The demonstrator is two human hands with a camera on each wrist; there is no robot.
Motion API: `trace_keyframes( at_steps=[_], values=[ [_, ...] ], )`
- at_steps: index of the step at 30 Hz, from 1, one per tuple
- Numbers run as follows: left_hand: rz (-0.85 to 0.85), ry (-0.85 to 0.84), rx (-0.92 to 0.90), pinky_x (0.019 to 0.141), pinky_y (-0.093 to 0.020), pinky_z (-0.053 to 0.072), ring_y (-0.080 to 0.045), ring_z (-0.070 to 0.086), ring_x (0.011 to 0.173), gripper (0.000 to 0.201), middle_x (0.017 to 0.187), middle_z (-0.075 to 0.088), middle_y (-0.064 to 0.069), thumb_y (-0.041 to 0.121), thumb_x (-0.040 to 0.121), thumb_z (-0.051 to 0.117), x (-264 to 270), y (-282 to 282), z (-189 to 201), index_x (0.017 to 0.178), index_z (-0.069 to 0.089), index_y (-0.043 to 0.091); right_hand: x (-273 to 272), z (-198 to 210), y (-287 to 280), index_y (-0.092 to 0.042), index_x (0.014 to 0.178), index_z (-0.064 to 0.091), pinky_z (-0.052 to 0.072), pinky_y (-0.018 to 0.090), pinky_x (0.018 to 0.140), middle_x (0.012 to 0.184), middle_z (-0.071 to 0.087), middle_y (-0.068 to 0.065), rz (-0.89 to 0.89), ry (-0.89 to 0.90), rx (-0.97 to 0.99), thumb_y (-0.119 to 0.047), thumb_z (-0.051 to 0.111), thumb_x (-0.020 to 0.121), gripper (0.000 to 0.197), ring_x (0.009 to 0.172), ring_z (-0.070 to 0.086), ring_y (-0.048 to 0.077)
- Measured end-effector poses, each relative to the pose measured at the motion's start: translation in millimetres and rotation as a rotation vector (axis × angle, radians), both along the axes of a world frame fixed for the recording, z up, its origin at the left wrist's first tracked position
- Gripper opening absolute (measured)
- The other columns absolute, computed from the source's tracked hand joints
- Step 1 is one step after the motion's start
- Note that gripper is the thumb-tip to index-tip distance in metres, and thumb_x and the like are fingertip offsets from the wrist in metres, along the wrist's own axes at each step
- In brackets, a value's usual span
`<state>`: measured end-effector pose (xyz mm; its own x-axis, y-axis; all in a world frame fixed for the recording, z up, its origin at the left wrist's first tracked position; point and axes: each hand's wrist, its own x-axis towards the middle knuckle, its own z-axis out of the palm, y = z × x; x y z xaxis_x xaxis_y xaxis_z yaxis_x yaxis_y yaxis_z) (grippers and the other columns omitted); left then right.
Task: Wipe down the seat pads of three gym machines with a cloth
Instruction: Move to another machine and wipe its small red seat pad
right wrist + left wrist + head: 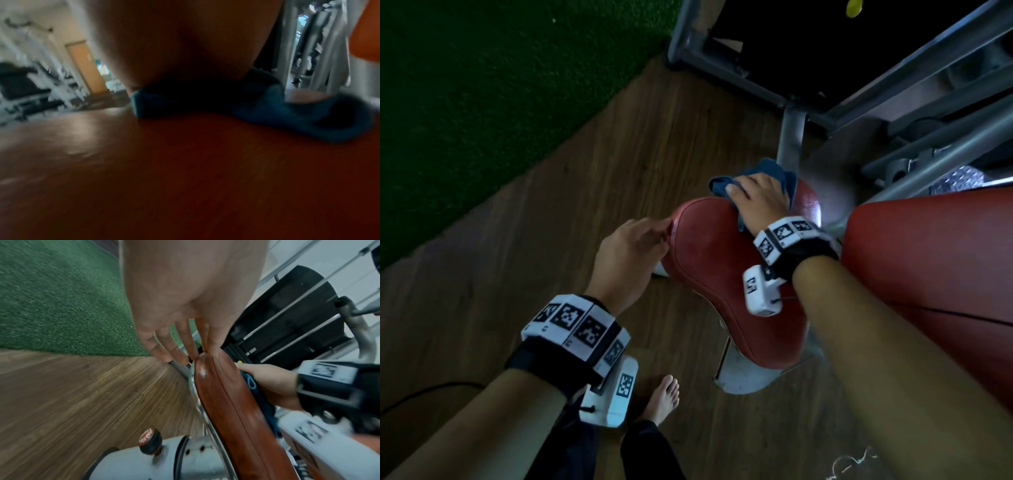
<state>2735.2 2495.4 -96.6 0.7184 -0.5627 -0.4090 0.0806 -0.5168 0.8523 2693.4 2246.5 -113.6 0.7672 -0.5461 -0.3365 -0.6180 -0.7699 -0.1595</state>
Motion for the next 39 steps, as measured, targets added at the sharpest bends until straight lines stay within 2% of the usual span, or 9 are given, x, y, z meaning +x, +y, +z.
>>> trace_keyframes(
  at_steps=[5, 8, 11, 15, 18, 22, 27, 34, 39],
  values=[
    [0.026, 0.091, 0.009, 0.068, -0.016, 0.042, 0.003, 0.06, 0.088, 0.017, 0.1, 0.067, 0.016, 0.028, 0.095, 0.054, 12.7, -3.2, 3.9, 0.105, 0.068, 0.031, -38.4, 12.5, 55.9, -0.034, 0.145, 0.035, 0.023, 0.044, 0.114, 0.151, 0.031, -0.002, 0.055, -0.202, 0.119, -0.047, 0.036, 0.099, 0.047, 0.141, 0.024, 0.02],
    [0.036, 0.054, -0.002, 0.079, -0.029, 0.052, -0.003, 0.06, 0.093, 0.016, 0.104, 0.064, 0.011, 0.031, 0.096, 0.051, 19.6, -14.2, 5.2, 0.101, 0.065, 0.032, -68.6, 22.1, 81.6, -0.042, 0.15, 0.016, 0.023, 0.048, 0.114, 0.16, 0.004, -0.011, 0.116, -0.201, 0.12, -0.049, 0.031, 0.099, 0.053, 0.148, 0.008, 0.016],
    [-0.004, -0.001, -0.025, 0.09, -0.036, 0.051, -0.007, 0.058, 0.098, 0.018, 0.116, 0.055, 0.003, 0.032, 0.095, 0.053, 31.0, -32.3, 13.8, 0.111, 0.063, 0.031, -88.2, 34.2, 83.6, -0.037, 0.151, 0.02, 0.024, 0.046, 0.114, 0.161, 0.001, -0.01, 0.141, -0.316, 0.139, -0.043, 0.042, 0.099, 0.056, 0.147, 0.011, 0.013],
    [-0.317, -0.228, 0.041, 0.105, -0.041, 0.039, -0.019, 0.042, 0.126, 0.044, 0.14, 0.037, 0.002, 0.045, 0.092, 0.055, 32.6, -73.7, 36.1, 0.135, 0.047, 0.034, -137.3, 26.0, 71.8, -0.036, 0.151, 0.019, 0.018, 0.037, 0.116, 0.161, 0.009, 0.002, -0.372, -0.462, 0.008, -0.052, 0.039, 0.094, 0.063, 0.146, 0.016, 0.02],
    [-0.655, -0.548, 0.201, 0.111, -0.047, 0.027, -0.023, 0.023, 0.141, 0.063, 0.155, 0.02, 0.005, 0.061, 0.088, 0.049, 12.7, -115.4, 42.1, 0.144, 0.03, 0.039, -172.1, 0.8, 77.3, -0.032, 0.153, -0.002, 0.017, 0.047, 0.116, 0.161, 0.004, 0.01, -0.924, -0.236, 0.145, -0.058, 0.035, 0.094, 0.075, 0.147, 0.009, 0.027],
    [-1.044, -0.649, 0.492, 0.114, -0.052, 0.022, -0.033, 0.002, 0.148, 0.093, 0.162, 0.0, 0.0, 0.078, 0.082, 0.039, -9.1, -159.1, 28.0, 0.154, 0.006, 0.03, -176.3, -14.0, 82.7, -0.022, 0.151, -0.017, 0.007, 0.051, 0.116, 0.159, -0.012, 0.017, -0.937, 0.041, 0.162, -0.056, 0.03, 0.096, 0.08, 0.147, -0.007, 0.032],
    [-1.114, -0.637, 0.599, 0.109, -0.051, 0.033, -0.034, 0.015, 0.146, 0.102, 0.162, -0.011, 0.001, 0.081, 0.078, 0.039, 1.0, -174.3, 11.8, 0.154, -0.004, 0.027, -177.3, -13.2, 67.0, -0.031, 0.148, -0.021, -0.002, 0.053, 0.115, 0.159, -0.018, 0.013, -0.996, 0.073, 0.327, -0.061, 0.036, 0.092, 0.086, 0.146, -0.013, 0.031],
    [-1.0, -0.258, 0.581, 0.109, -0.043, 0.036, -0.029, 0.033, 0.138, 0.093, 0.159, 0.016, -0.007, 0.065, 0.086, 0.052, 32.6, -180.2, 10.7, 0.153, -0.003, 0.033, -175.0, -1.1, 63.6, -0.032, 0.148, -0.023, 0.0, 0.055, 0.115, 0.158, -0.021, 0.013, -0.987, 0.102, 0.389, -0.063, 0.036, 0.091, 0.088, 0.146, -0.013, 0.033],
    [-0.687, 0.108, 0.345, 0.096, -0.043, 0.049, -0.018, 0.061, 0.107, 0.063, 0.121, 0.062, 0.001, 0.058, 0.082, 0.064, 54.1, -141.8, 3.0, 0.132, 0.046, 0.024, -175.8, 3.6, 64.4, -0.032, 0.148, -0.022, 0.002, 0.056, 0.115, 0.158, -0.019, 0.015, -0.963, 0.119, 0.383, -0.066, 0.034, 0.09, 0.088, 0.146, -0.011, 0.034]
  ],
)
